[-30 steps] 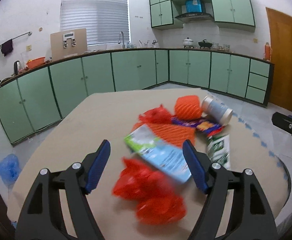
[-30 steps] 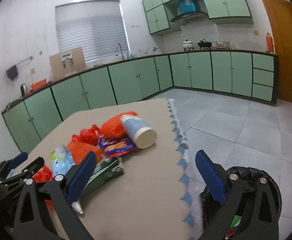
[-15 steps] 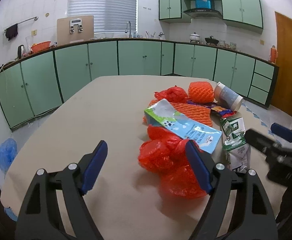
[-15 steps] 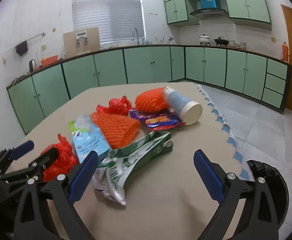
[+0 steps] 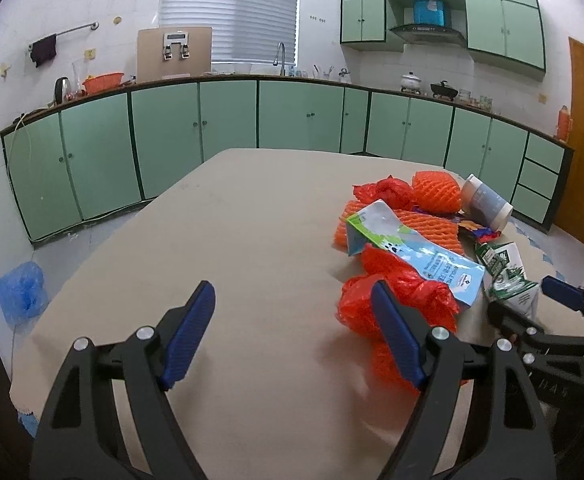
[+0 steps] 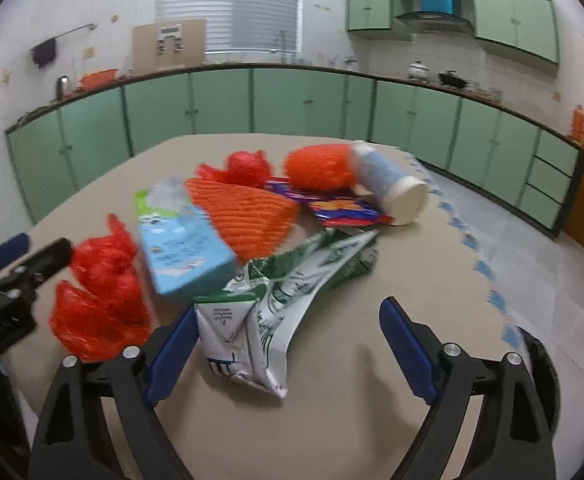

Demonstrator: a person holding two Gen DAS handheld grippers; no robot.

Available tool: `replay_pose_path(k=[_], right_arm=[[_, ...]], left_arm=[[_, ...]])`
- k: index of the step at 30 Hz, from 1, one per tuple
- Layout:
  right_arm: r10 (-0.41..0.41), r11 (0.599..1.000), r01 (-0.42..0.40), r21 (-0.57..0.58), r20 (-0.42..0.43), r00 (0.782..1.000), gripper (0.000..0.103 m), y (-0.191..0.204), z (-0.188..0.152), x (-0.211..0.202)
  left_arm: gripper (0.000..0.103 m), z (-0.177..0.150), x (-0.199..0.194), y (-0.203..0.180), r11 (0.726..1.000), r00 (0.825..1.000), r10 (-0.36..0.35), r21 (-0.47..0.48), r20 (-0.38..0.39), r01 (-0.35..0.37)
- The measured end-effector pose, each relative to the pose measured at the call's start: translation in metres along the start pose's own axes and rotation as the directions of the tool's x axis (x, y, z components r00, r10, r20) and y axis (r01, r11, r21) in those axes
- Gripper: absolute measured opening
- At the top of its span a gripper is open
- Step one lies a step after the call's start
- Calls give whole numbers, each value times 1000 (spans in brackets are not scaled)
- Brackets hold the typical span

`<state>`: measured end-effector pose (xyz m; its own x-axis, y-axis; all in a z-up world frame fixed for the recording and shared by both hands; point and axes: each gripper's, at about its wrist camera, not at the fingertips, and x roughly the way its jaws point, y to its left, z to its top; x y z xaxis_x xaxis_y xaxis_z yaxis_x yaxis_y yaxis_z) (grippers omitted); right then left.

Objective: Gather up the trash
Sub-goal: 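Bring both tools back over the remaining trash on the table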

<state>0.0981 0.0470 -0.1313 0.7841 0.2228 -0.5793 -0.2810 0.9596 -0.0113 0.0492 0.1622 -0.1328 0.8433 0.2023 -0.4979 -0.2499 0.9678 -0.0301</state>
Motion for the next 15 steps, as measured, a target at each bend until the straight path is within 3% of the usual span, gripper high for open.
replay_pose_path(k=[4, 13, 15], right_arm=[[-64, 998, 64, 15, 16, 998, 87, -14, -1, -10], [-32, 998, 31, 55, 10, 999, 87, -5, 8, 5], [-40, 997, 40, 62, 3, 999, 81, -5, 10, 10]], left_arm=[[78, 0, 0, -2, 1000, 1000, -9, -5, 3, 9], [78, 0, -5, -5, 1000, 1000, -18, -1, 13, 18], [78, 0, -5, -5, 1000, 1000, -22, -4, 10, 22]])
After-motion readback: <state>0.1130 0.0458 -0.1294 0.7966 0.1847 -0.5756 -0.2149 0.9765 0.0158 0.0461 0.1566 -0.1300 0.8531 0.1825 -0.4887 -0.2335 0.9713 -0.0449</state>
